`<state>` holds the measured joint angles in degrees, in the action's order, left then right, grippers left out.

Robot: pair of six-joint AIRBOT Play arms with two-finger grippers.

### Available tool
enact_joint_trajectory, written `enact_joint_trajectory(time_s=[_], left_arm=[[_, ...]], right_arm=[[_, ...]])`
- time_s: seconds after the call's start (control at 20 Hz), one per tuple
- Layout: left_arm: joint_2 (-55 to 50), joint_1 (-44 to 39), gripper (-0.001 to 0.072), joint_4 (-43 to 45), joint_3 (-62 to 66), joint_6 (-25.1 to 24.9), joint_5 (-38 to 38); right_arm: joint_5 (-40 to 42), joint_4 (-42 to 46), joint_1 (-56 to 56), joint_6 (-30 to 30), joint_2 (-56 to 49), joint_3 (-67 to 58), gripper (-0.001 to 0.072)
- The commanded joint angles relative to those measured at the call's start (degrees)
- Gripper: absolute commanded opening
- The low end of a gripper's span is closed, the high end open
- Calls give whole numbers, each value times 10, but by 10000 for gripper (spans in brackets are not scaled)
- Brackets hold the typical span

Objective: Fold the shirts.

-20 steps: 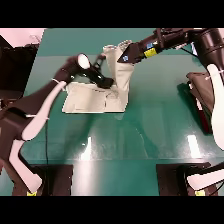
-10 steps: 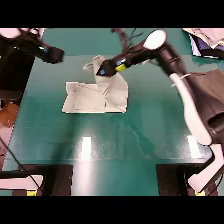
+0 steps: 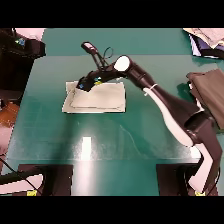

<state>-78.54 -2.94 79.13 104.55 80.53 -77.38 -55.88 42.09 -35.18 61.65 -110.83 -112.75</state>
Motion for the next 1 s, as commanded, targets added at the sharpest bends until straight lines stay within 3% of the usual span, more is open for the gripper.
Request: enact_joint_trajectory(time_s=[0.0,0.15,0.35,0.4,0.45,0.75,0.95], left_arm=[[2,1,28,0,0,0,-17],[1,1,28,-1,-3,0,-14],[0,1,28,-6,-32,0,-10],[0,1,28,-9,-40,0,-9],[0,1,28,-15,-48,0,-5],[-1,1,28,-33,-51,0,17],[-1,1,28,-33,-51,-1,19]], right_arm=[[-70,38,55,24,69,93,520],[-112,41,141,59,127,200,519],[-101,40,236,101,174,344,520],[-97,37,250,103,176,369,544],[-90,22,259,103,176,390,635],[49,-72,242,103,172,468,655],[39,-82,194,104,113,409,654]])
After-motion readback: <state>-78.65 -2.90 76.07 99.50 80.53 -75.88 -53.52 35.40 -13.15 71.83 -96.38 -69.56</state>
